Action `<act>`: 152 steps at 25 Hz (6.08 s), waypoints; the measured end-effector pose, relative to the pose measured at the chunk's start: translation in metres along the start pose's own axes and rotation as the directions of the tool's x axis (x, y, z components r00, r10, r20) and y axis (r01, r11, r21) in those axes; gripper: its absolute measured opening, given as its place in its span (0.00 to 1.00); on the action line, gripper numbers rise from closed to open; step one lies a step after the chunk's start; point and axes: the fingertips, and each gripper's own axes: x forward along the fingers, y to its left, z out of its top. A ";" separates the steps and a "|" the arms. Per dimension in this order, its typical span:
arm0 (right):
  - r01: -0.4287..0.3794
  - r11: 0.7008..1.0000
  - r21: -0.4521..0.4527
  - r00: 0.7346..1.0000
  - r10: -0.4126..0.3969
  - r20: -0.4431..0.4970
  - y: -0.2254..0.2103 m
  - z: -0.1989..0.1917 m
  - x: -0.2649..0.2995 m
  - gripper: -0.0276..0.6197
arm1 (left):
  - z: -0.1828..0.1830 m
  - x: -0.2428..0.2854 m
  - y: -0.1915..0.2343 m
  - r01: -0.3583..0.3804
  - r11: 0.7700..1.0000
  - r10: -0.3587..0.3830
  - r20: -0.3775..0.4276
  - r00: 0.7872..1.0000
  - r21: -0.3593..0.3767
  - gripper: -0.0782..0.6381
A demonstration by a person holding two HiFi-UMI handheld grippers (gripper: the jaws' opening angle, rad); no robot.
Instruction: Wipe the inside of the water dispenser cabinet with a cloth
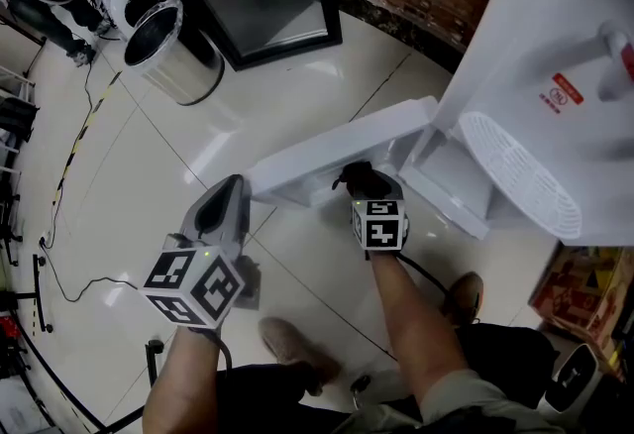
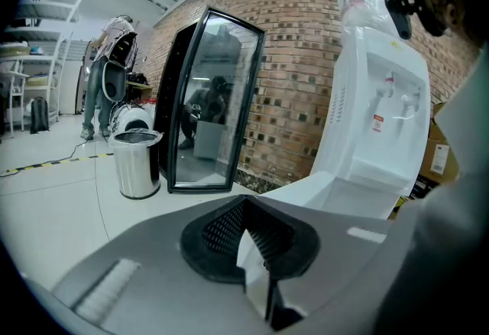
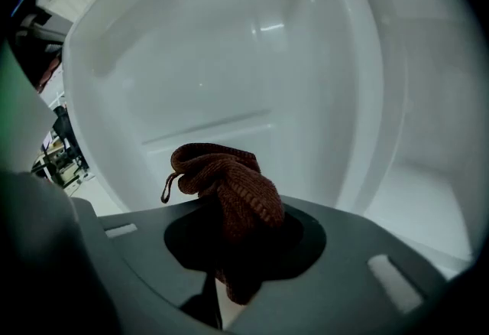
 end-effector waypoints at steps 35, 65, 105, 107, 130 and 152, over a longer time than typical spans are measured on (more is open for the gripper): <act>0.251 0.946 0.203 0.963 -0.265 0.042 -0.124 0.016 -0.049 0.20 | 0.001 0.003 -0.001 -0.033 0.999 0.033 -0.005 0.999 0.023 0.11; -0.436 0.872 -0.225 0.895 0.393 -0.209 0.156 -0.085 0.003 0.21 | 0.001 -0.001 -0.001 -0.005 1.000 0.005 0.004 1.000 -0.003 0.11; 0.190 0.958 0.216 0.981 -0.191 -0.014 -0.083 -0.013 -0.001 0.20 | 0.003 0.005 0.001 -0.018 1.000 0.018 0.005 1.000 0.005 0.11; 0.201 0.955 0.216 0.979 -0.203 -0.013 -0.086 -0.014 -0.006 0.20 | 0.003 0.005 0.002 -0.022 1.000 0.022 0.004 1.000 0.006 0.11; 0.345 0.911 0.227 0.938 -0.342 -0.053 -0.140 -0.025 -0.024 0.20 | 0.003 0.005 0.001 -0.018 1.000 0.018 0.005 1.000 0.006 0.11; -0.371 0.917 -0.150 0.900 0.315 -0.303 0.135 -0.112 0.032 0.20 | 0.004 0.003 -0.001 0.003 1.000 -0.003 -0.005 1.000 -0.010 0.11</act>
